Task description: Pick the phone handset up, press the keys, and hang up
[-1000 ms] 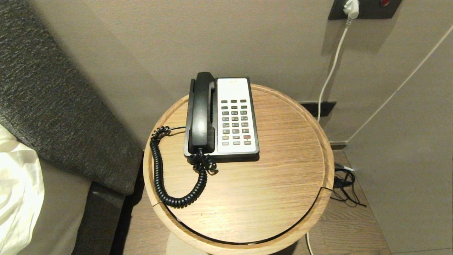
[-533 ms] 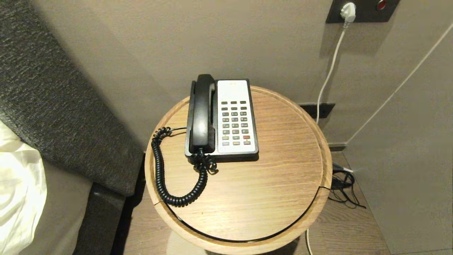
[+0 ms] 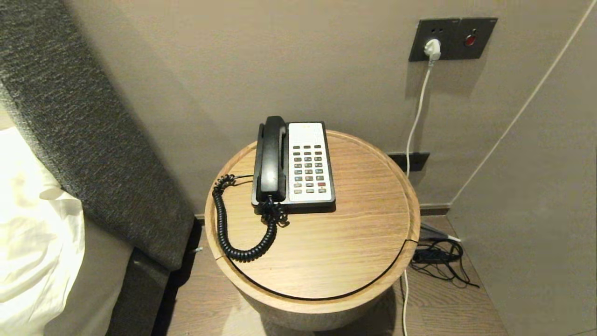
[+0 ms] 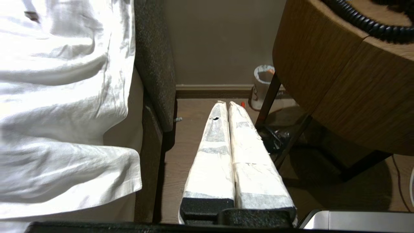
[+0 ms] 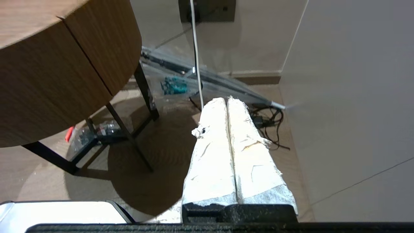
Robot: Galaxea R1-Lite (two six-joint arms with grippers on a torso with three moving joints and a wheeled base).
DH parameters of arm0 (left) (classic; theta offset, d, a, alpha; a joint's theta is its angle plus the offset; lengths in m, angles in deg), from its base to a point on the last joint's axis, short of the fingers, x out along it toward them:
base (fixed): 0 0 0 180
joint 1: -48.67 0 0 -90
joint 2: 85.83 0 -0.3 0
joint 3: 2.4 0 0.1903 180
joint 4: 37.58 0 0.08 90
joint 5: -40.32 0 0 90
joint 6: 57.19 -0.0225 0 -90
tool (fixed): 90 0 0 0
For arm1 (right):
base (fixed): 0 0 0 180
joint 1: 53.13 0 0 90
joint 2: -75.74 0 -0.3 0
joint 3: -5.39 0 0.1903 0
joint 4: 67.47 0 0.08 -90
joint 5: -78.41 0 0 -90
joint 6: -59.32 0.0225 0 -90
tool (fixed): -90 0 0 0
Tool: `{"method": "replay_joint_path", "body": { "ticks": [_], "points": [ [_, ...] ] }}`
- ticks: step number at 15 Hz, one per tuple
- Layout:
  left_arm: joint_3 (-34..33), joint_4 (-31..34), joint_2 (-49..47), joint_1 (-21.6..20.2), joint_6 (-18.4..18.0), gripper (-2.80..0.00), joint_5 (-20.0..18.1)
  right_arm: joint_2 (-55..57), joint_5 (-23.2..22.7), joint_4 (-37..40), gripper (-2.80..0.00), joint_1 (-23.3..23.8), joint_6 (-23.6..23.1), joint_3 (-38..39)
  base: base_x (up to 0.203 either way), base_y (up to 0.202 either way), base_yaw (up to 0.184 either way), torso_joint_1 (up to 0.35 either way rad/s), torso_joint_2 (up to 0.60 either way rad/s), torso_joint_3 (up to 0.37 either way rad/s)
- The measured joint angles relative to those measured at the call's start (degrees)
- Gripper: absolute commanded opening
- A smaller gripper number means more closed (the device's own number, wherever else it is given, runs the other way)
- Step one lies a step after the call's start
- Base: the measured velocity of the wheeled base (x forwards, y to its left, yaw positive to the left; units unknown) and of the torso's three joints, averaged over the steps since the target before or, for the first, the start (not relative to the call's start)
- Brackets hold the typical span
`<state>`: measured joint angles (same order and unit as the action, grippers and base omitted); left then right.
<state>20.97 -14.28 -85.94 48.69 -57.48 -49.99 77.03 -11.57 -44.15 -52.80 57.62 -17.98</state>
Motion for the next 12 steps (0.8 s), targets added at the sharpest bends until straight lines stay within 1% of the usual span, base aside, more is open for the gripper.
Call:
{"method": "replay_joint_path", "body": {
  "ticks": [12],
  "points": [
    [0.0,0.0,0.0,-0.02,0.35,-2.8,-0.03,0.02,0.0,-0.02,-2.8,0.02,-0.3,0.0,0.0,0.0,0.0,0.003,0.0,0.203]
  ]
}}
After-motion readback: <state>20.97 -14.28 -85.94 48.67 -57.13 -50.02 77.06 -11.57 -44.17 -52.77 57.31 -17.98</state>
